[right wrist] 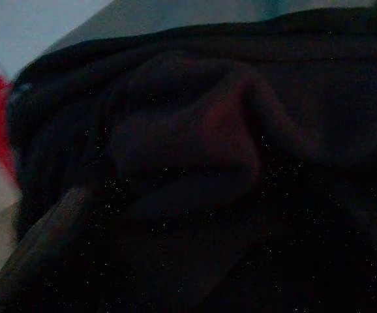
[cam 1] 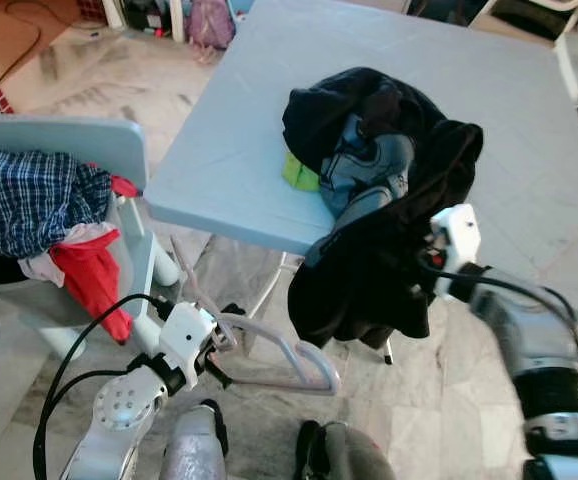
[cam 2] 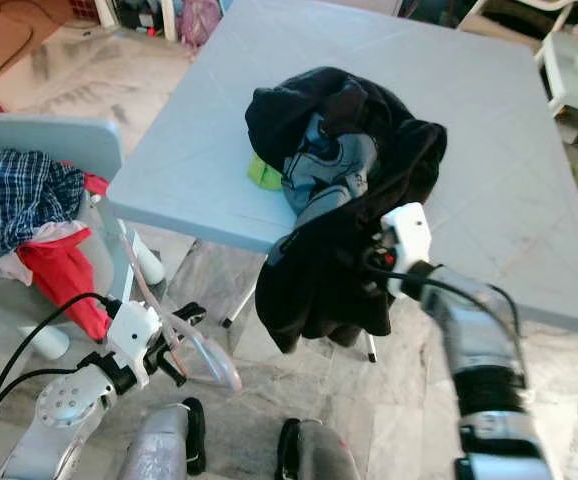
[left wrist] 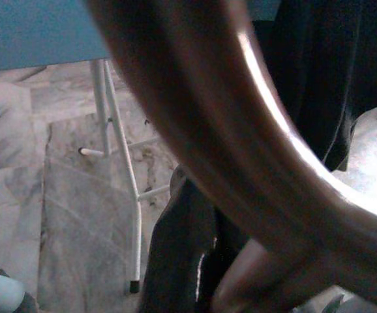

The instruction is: Hang hanger

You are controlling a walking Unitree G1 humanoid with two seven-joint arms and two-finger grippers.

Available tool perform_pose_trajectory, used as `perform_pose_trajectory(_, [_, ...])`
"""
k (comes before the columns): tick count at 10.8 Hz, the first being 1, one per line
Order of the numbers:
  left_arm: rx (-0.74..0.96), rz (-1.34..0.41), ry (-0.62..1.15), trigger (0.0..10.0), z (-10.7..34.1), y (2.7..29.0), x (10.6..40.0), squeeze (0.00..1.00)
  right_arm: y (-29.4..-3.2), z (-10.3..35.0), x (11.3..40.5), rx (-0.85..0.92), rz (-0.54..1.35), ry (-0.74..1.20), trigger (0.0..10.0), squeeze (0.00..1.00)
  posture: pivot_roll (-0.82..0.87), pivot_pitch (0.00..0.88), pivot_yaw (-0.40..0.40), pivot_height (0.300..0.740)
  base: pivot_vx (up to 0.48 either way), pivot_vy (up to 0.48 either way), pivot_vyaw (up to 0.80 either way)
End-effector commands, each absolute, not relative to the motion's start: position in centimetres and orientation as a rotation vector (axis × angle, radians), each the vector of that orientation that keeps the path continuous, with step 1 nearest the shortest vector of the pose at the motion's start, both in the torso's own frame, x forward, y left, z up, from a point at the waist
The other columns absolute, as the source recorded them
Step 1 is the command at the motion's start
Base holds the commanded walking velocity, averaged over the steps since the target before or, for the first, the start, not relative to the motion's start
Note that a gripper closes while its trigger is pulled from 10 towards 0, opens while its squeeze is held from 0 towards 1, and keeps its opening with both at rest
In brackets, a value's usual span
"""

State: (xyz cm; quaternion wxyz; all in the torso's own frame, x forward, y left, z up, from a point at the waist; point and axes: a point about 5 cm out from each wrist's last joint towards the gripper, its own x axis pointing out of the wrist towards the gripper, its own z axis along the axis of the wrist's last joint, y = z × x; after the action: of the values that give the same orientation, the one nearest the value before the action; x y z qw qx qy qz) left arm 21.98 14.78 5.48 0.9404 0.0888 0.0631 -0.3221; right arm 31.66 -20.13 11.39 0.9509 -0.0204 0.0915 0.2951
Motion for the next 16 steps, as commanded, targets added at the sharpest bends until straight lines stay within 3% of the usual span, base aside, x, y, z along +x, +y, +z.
perform_pose_trajectory(1, [0.184,-0.661,0.128,10.0,5.4,14.5,21.9,0.0,-20.8,10.4,31.8,-0.088,0.502,0.225,0.0,0.0,0.06,0.171,-0.091,0.74,0.0,0.0,0.0])
perform_pose_trajectory(5, [0.188,-0.654,0.122,10.0,5.4,14.4,21.9,0.0,-21.7,11.2,34.4,-0.037,0.155,0.168,0.0,0.0,0.07,0.171,-0.096,0.74,0.0,0.0,0.0])
perform_pose_trajectory(10, [0.175,-0.595,0.126,10.0,5.3,14.5,22.0,0.0,-22.5,14.1,36.7,0.048,0.035,0.051,0.0,0.0,0.08,0.175,-0.11,0.74,0.0,0.0,0.0])
perform_pose_trajectory(12, [0.182,-0.598,0.124,10.0,5.4,14.2,22.0,0.0,-21.4,15.5,38.1,0.042,0.052,0.018,0.0,0.0,0.1,0.185,-0.116,0.74,0.0,0.0,0.0])
perform_pose_trajectory(14, [0.173,-0.582,0.118,10.0,5.4,13.7,21.6,0.0,-18.6,24.3,41.7,0.03,0.08,-0.159,0.0,0.0,0.11,0.203,-0.153,0.74,0.0,0.0,0.0])
perform_pose_trajectory(16, [0.143,-0.545,0.108,10.0,5.4,13.1,21.1,0.0,-16.0,32.3,42.5,0.048,0.115,-0.321,0.0,0.0,0.12,0.225,-0.195,0.74,0.0,0.0,0.0])
